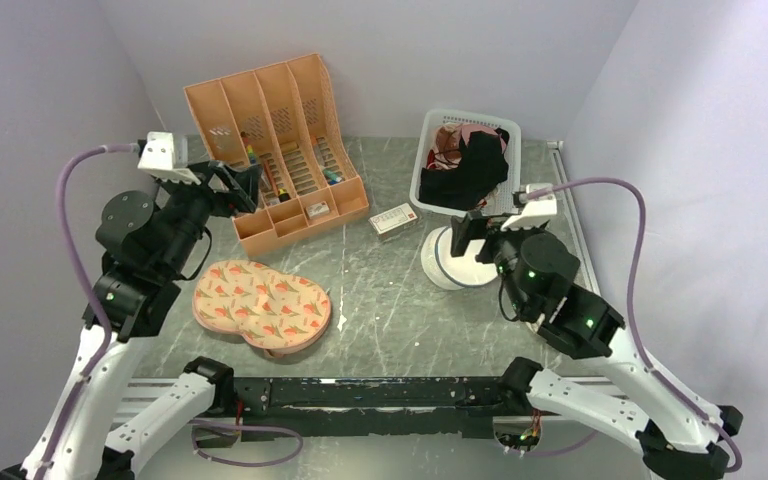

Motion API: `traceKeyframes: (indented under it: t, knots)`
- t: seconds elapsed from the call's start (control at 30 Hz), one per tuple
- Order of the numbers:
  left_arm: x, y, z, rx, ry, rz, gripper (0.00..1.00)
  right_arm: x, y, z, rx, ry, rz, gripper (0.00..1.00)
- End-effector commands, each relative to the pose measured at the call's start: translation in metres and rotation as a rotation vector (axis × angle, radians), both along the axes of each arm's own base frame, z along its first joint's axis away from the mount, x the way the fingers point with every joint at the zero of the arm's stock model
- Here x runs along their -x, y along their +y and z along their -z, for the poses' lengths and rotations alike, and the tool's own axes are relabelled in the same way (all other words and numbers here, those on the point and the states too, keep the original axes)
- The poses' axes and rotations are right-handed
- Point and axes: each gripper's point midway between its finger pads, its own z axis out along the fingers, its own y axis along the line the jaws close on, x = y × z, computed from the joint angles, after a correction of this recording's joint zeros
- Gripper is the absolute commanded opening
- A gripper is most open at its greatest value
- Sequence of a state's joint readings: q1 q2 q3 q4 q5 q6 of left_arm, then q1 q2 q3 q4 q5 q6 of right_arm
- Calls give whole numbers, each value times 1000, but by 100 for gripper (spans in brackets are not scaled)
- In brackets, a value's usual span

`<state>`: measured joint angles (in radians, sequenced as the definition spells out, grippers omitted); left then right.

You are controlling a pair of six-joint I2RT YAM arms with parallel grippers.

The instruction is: Unzip the laundry bag and remove the bra

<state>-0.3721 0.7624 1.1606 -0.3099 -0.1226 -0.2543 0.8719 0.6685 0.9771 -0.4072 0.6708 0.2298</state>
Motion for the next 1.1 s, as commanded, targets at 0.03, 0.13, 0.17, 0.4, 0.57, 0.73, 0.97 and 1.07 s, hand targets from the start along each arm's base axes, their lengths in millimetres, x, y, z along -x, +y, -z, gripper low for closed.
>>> traceKeyframes:
  t: [0.03,0.13,0.17,0.4,0.57,0.73,0.97,1.07]
  knots:
    - [-20,-14,-3,14,-59,75,95,-8,0,7,16,57,102,100]
    - [-30,-19,3,5,-60,96,95,-14,9,19,73,92,117,100]
    - [-34,-21,6,4,-57,104,95,-16,11,23,90,102,123,100]
    - [-56,-47,26,9,-30,232,95,-27,36,65,242,179,112,100]
    - [-67,-66,37,11,-3,333,95,-42,39,95,312,214,159,100]
    - [-74,-76,46,16,13,391,95,-72,8,131,246,344,239,100]
    - [-76,-85,49,25,14,445,95,-103,-69,173,64,496,392,100]
    - [-75,-87,49,27,11,462,95,-108,-87,194,-47,562,380,100]
